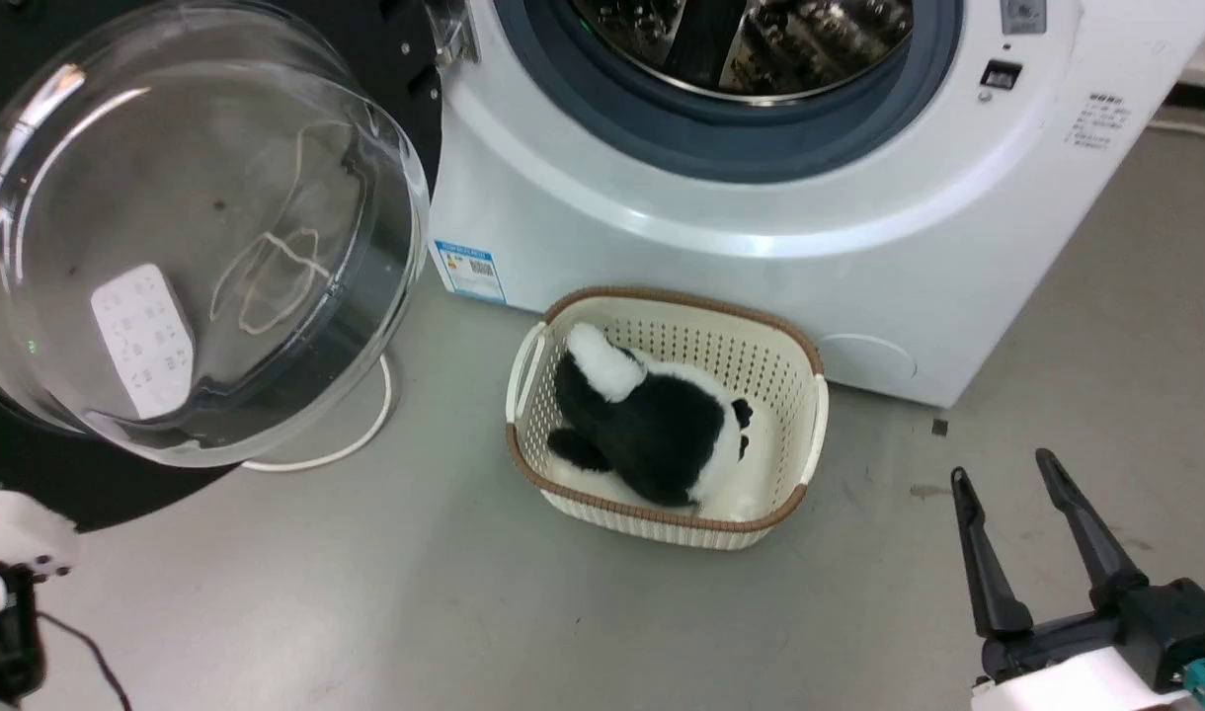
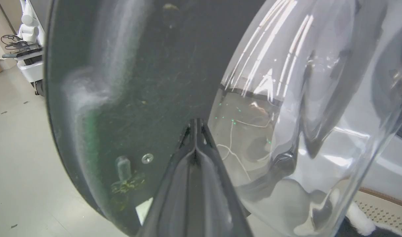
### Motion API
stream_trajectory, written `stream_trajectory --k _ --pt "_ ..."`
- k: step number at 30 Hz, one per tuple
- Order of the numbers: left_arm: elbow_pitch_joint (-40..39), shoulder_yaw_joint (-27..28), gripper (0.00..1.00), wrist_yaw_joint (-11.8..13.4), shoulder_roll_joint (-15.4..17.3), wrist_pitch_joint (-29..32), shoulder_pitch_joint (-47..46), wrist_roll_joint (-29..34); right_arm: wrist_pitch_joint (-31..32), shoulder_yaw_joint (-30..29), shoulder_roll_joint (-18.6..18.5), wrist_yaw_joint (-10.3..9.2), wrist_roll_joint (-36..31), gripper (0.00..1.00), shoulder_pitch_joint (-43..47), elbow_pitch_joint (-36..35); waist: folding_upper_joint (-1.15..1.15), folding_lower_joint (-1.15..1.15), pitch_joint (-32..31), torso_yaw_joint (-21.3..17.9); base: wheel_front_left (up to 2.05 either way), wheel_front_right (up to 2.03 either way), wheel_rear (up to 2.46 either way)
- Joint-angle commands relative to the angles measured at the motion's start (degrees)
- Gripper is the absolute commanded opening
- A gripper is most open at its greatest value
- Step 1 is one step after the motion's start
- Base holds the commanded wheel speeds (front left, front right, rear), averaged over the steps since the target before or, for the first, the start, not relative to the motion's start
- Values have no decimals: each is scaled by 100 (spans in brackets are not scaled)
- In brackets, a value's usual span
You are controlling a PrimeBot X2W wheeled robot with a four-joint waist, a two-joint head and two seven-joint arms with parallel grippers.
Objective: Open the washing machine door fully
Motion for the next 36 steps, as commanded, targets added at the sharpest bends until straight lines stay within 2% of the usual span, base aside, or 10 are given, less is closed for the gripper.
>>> stream_trajectory --k 1,5,14,15,21,24,25,26,32,36 --pt "-127 -70 0 -13 -77 -105 2 122 -25 -49 -9 5 -50 100 -38 -25 0 -1 -115 -17 0 0 0" --pt "-699 -181 0 19 -275 -192 225 379 -25 -199 6 5 -114 100 -9 -49 0 -1 -396 -80 0 0 0" --pt "-2311 -810 0 40 -1054 -211 1328 811 -25 -342 26 5 -160 100 174 -29 0 -1 -1044 -536 0 0 0" --pt "-2311 -810 0 40 -1054 -211 1328 811 -25 -342 26 5 -160 100 174 -29 0 -1 -1044 -536 0 0 0" --pt "-2768 -1237 0 173 -1572 -212 1906 1077 -25 -302 27 5 -195 100 318 6 0 -1 -1177 -900 0 0 0" --pt "-2772 -1347 0 190 -1686 -212 2009 1179 -25 -295 27 5 -197 100 354 6 0 -1 -1168 -977 0 0 0" --pt "-2756 -1405 16 213 -1734 -212 2051 1259 -25 -301 27 5 -190 100 377 16 0 -1 -1173 -1007 0 0 0" --pt "-2721 -1481 100 234 -1783 -212 2092 1343 -25 -308 27 5 -179 100 404 28 0 -1 -1179 -1032 0 0 0" --pt "-2469 -1910 100 196 -1952 -212 2290 1675 -25 -320 28 5 -85 100 478 117 0 -1 -1201 -1170 0 0 0" --pt "-2440 -1927 100 193 -2022 -212 2355 1785 -25 -315 28 5 -47 100 481 221 0 -1 -1209 -1208 0 0 0"
